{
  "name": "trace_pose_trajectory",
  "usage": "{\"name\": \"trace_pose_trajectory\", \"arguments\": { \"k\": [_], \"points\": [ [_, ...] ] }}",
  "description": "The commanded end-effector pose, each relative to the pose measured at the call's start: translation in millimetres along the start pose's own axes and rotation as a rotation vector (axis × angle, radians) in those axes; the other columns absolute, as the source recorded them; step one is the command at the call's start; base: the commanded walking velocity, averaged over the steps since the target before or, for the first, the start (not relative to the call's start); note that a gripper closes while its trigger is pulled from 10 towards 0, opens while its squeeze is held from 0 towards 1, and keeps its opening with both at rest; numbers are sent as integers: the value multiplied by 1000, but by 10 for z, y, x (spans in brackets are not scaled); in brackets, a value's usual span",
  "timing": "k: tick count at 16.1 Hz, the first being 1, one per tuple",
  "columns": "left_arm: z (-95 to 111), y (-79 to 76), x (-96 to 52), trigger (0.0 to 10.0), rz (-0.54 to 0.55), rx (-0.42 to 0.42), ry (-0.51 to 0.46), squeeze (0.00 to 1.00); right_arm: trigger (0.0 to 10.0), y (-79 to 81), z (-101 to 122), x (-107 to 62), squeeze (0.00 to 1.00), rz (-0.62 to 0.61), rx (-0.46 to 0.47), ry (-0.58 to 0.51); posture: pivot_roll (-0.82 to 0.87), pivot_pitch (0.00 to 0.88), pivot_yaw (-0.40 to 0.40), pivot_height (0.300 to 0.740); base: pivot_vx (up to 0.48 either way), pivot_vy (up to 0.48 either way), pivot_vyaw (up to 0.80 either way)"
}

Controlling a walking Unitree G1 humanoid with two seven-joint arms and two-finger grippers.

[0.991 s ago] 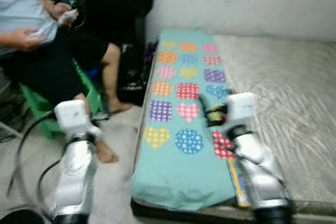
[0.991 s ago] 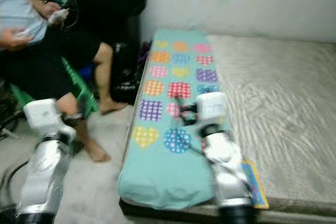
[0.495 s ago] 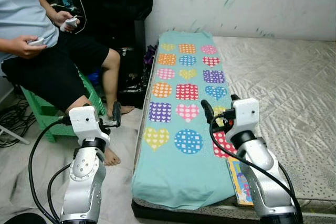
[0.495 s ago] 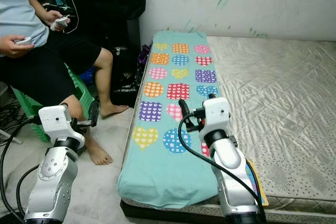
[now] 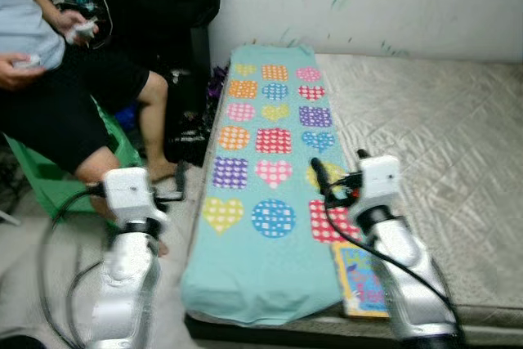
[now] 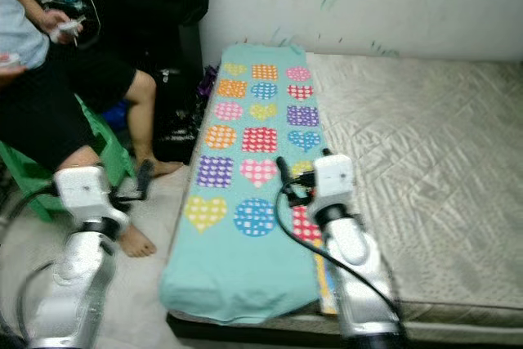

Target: Clean up the room

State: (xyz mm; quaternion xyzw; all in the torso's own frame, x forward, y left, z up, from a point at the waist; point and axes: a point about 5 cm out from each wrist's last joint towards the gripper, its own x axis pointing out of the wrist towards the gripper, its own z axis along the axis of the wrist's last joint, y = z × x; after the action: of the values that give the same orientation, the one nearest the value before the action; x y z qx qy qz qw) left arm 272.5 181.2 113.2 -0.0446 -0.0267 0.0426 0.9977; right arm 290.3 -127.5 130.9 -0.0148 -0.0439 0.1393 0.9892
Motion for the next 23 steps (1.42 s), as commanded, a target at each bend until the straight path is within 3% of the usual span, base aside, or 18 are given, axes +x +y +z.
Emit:
{"name": "trace_pose_trajectory", "arguments": {
  "k": [1,9,14,23],
  "points": [
    [30,-72,16,10000,-32,-6,-5,0,10000,-55,-3,-25,0,-13,-11,4,-77,0,-18,740,0,-307,0],
    [40,-108,25,10000,-33,-18,-5,0,10000,-60,-13,-19,0,-11,-15,10,-80,0,-28,740,0,-302,0],
    [92,-161,8,10000,-99,-69,-40,0,10000,-58,-22,-19,0,-10,-18,13,-83,0,-26,740,0,0,0],
    [102,-190,5,10000,-124,-75,-43,0,10000,-63,-25,-24,0,-3,-24,13,-84,0,-29,740,53,0,0]
  ]
}}
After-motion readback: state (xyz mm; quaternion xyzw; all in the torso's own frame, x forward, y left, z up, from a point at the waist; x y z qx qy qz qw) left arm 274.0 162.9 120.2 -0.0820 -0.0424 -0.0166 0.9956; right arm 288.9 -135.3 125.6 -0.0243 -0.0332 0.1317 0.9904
